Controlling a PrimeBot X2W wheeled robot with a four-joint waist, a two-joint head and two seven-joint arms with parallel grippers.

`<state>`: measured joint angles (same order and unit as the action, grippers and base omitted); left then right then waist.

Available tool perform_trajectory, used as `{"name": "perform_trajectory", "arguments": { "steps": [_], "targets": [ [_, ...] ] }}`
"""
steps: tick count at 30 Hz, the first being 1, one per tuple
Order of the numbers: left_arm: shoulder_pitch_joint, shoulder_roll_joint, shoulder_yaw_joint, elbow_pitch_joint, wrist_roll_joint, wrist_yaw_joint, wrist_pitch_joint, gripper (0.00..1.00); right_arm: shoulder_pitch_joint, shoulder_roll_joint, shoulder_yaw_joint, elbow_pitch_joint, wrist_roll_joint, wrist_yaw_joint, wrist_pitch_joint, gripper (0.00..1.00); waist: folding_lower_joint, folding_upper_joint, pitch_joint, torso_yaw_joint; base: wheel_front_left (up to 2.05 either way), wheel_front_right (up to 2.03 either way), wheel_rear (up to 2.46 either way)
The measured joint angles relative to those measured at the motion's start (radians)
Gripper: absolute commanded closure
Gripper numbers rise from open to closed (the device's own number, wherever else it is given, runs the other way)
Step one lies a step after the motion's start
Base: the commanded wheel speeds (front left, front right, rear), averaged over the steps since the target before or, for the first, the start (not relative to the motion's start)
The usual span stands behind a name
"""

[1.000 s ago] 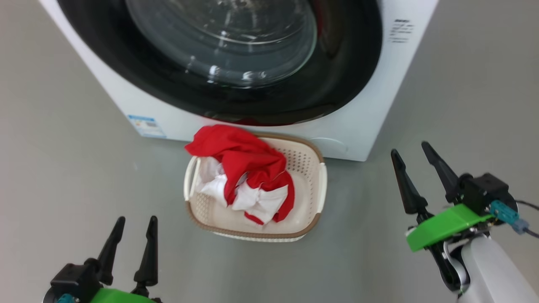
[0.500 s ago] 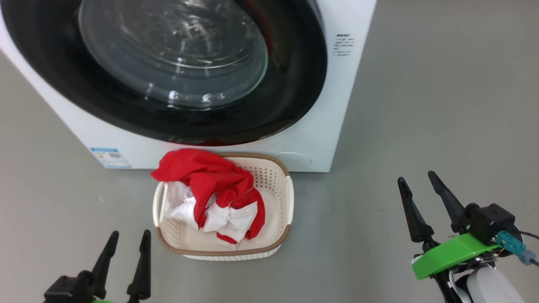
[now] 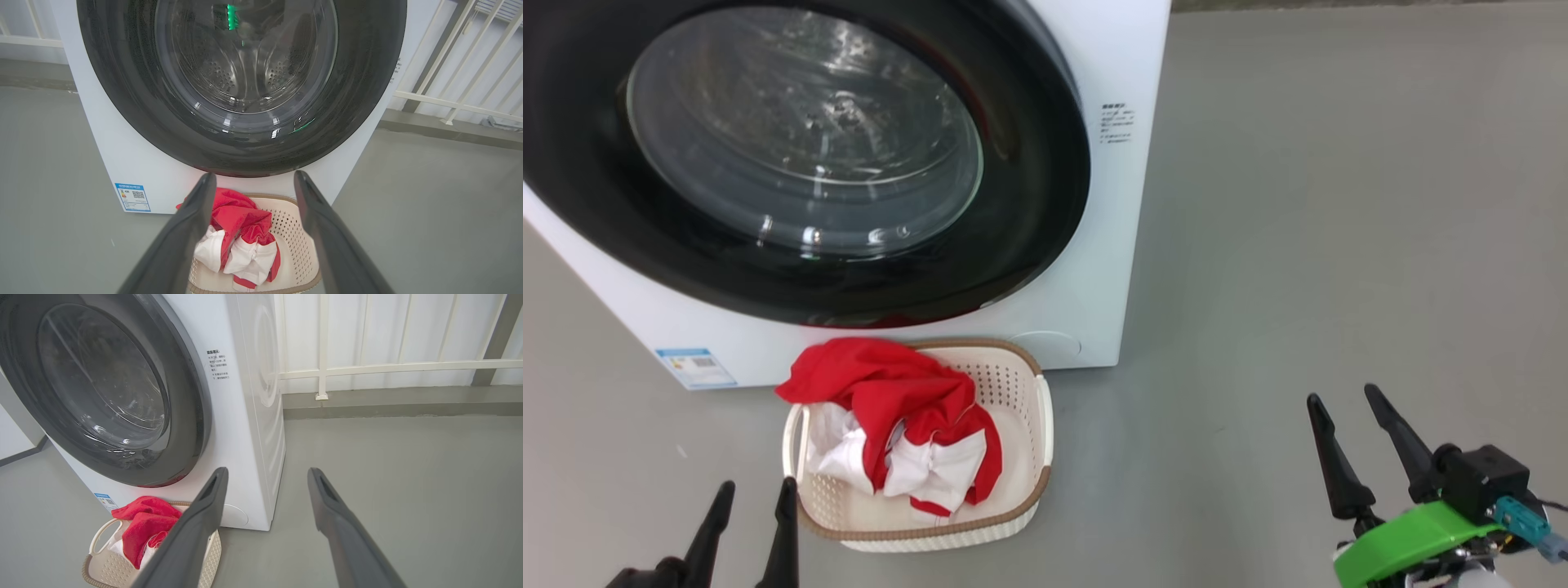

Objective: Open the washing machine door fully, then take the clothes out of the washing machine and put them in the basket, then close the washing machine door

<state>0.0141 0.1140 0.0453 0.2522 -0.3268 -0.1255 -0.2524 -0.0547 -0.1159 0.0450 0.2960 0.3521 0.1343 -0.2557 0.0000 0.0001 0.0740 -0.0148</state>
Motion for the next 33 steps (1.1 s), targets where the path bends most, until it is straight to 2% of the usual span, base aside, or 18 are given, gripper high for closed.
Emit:
{"name": "perform_trajectory", "arguments": {
  "steps": [12,32,33],
  "targets": [
    [0.052,-0.001,0.006,-0.021,0.003,0.0,0.0,0.0,0.067,0.0,-0.027,-0.006,0.0,0.0,0.0,0.0,0.0,0.0,-0.044,-0.034,0.0,0.0,0.0],
    [0.054,-0.01,0.007,-0.04,0.001,0.0,0.0,0.0,0.074,0.011,-0.031,-0.01,0.0,0.0,0.0,0.0,0.0,0.0,-0.043,-0.021,0.0,0.0,0.0],
    [0.054,-0.01,0.002,-0.044,-0.006,0.0,0.0,1.0,0.074,0.011,-0.031,-0.01,0.0,0.0,0.0,1.0,0.0,-0.0001,-0.044,-0.02,0.0,0.0,0.0]
  ]
}}
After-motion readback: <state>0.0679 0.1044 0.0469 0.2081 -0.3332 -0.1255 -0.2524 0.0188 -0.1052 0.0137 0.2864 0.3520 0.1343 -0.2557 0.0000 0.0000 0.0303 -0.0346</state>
